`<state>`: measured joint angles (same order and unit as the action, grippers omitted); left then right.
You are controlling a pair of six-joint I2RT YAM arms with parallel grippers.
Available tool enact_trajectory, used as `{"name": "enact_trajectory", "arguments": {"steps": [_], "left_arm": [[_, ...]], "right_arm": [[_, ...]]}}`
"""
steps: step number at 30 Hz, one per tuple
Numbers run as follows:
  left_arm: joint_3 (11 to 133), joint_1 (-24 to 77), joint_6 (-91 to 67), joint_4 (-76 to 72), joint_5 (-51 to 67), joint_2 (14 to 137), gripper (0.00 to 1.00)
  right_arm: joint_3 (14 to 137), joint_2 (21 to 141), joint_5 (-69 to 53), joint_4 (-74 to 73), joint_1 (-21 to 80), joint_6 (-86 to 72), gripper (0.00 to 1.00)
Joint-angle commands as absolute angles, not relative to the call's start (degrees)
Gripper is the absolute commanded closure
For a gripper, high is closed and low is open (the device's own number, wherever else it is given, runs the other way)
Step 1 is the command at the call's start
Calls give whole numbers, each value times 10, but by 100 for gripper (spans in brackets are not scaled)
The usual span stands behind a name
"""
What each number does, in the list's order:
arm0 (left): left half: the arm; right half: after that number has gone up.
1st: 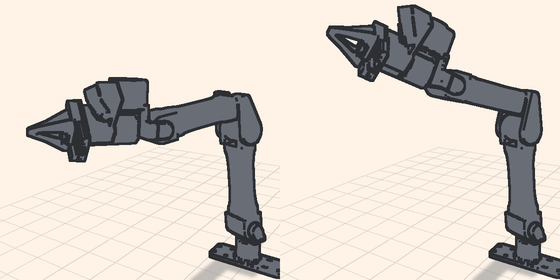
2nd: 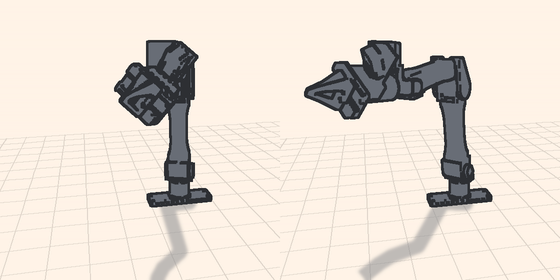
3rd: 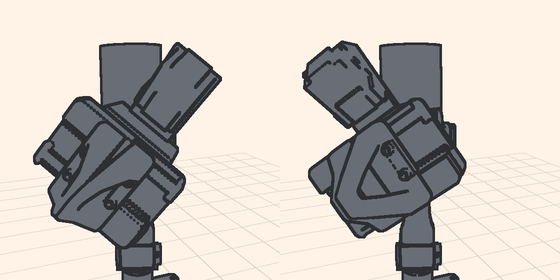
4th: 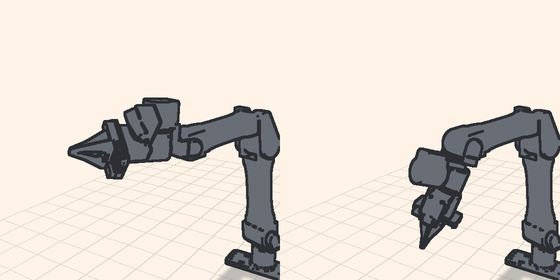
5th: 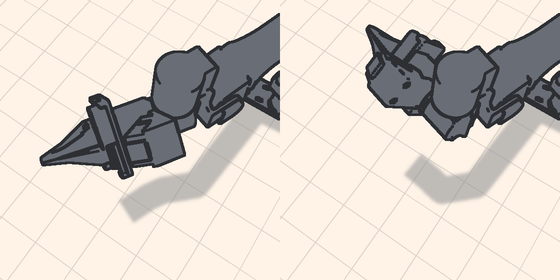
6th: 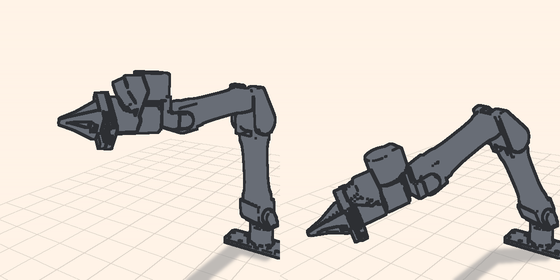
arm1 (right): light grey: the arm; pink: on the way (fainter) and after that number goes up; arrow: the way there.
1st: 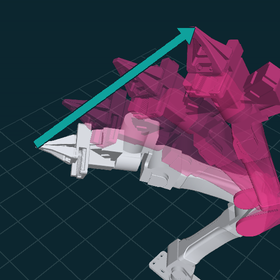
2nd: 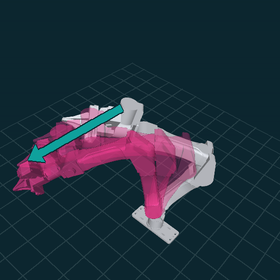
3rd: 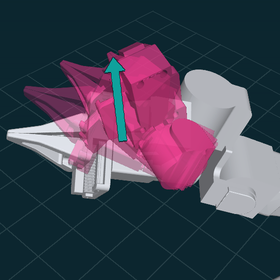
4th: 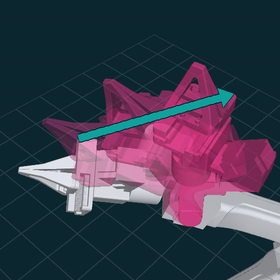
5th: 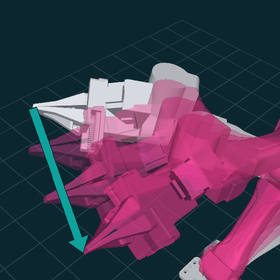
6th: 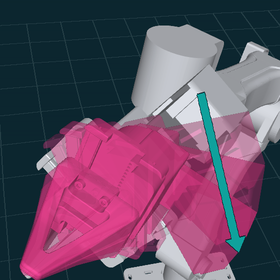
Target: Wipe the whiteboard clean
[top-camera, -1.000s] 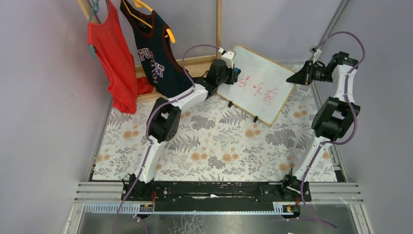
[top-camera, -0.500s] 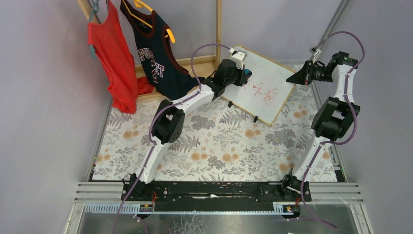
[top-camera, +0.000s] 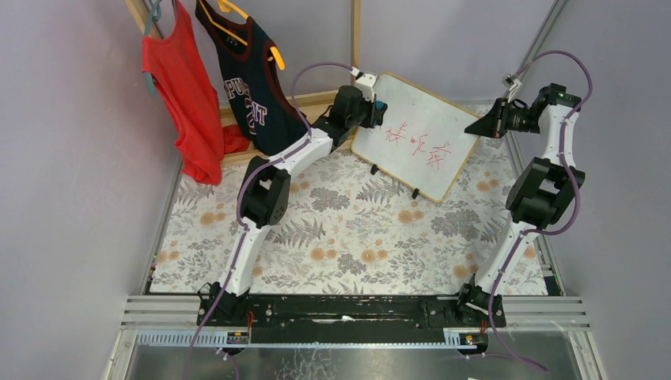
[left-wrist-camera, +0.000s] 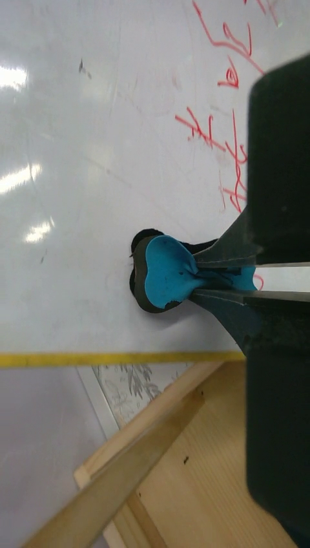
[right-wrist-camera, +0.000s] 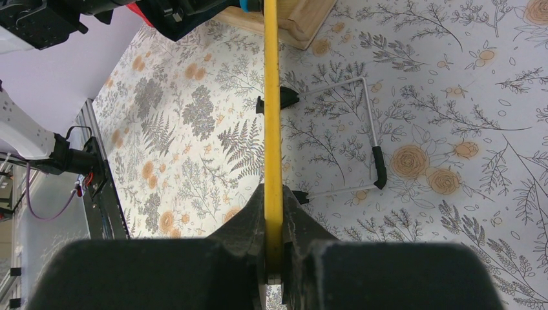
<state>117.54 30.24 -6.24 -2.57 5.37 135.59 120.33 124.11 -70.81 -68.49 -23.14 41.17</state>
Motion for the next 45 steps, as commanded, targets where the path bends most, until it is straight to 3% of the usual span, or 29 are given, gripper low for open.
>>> {"name": "enact_trajectory", "arguments": {"steps": [1,10,27,45], "left_arm": [[1190,282,-28,-12,21,1364,100],[1181,286,-44,-5,38,1358,100],[1156,400,-65,-27,21,1353,100],[1108,321,-31,9,-30,1333,100]], "right_arm": [[1202,1212,-664,-698,-213,459,100],[1201,1215,-663,-699,-211,460,100],[1203,1213,-662,-699,-207,459,100],[1198,1214,-663,-700,-207,466,100]]}}
